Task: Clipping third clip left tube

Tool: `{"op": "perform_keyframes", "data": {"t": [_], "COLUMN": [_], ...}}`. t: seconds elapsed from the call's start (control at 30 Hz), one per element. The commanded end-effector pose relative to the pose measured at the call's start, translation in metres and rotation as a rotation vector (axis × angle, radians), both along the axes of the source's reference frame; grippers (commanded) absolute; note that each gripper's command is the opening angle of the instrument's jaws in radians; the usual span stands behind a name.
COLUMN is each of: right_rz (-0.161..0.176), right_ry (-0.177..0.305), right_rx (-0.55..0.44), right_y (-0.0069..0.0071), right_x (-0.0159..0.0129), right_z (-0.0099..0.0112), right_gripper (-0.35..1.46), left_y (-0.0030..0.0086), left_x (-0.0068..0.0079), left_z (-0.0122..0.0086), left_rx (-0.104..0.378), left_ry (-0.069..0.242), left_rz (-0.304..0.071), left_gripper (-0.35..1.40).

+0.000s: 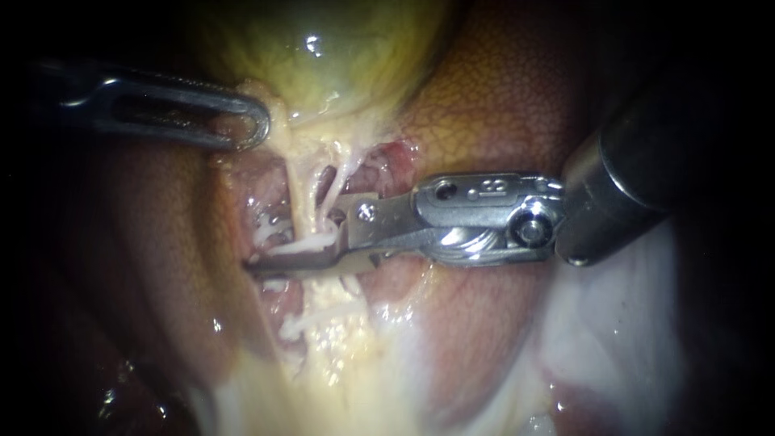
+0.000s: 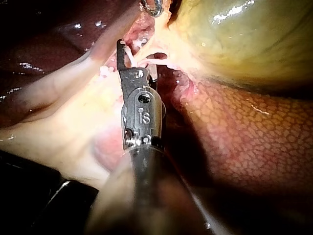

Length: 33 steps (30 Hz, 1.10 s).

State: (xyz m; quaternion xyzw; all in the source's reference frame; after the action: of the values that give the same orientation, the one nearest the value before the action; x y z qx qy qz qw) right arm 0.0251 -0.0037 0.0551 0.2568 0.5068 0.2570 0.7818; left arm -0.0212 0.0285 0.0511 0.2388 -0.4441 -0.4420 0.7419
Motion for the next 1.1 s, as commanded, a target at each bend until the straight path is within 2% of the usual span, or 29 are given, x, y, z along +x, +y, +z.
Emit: {"op": "perform_keyframes", "data": {"t": [0.03,0.13,0.27,0.43,0.77,0.97,1.1], "right_rz": [0.0,0.0,-0.006,-0.008,-0.044,-0.087,-0.12], "right_ry": [0.0,0.0,0.008,0.016,0.035,0.065,0.111], "right_rx": [0.0,0.0,0.002,0.008,-0.027,-0.035,-0.041], "right_y": [0.0,0.0001,0.0005,0.0012,0.0026,0.0031,0.0036], "right_x": [-0.0001,-0.0002,-0.001,-0.0033,-0.0077,-0.0097,-0.0109], "right_z": [0.0,0.0001,0.0005,0.0011,0.0021,0.0021,0.0018], "right_gripper": [0.14,0.32,0.43,0.45,0.48,0.48,0.48], "left_y": [0.0,0.0,0.0,0.0,0.0,0.0,0.0], "left_x": [0.0,0.0,0.0,0.0001,0.0002,0.0003,0.0003], "left_z": [0.0,0.0,0.0,0.0,0.0,0.0,0.0], "left_rx": [0.0,0.0,0.0,0.0,0.0,0.0,0.0], "left_ry": [0.0,0.0,0.0,0.0,-0.001,-0.001,-0.001], "left_rz": [0.0,0.0,0.0,0.001,0.001,0.002,0.002], "left_gripper": [-0.35,-0.35,-0.35,-0.35,-0.35,-0.35,-0.35]}}
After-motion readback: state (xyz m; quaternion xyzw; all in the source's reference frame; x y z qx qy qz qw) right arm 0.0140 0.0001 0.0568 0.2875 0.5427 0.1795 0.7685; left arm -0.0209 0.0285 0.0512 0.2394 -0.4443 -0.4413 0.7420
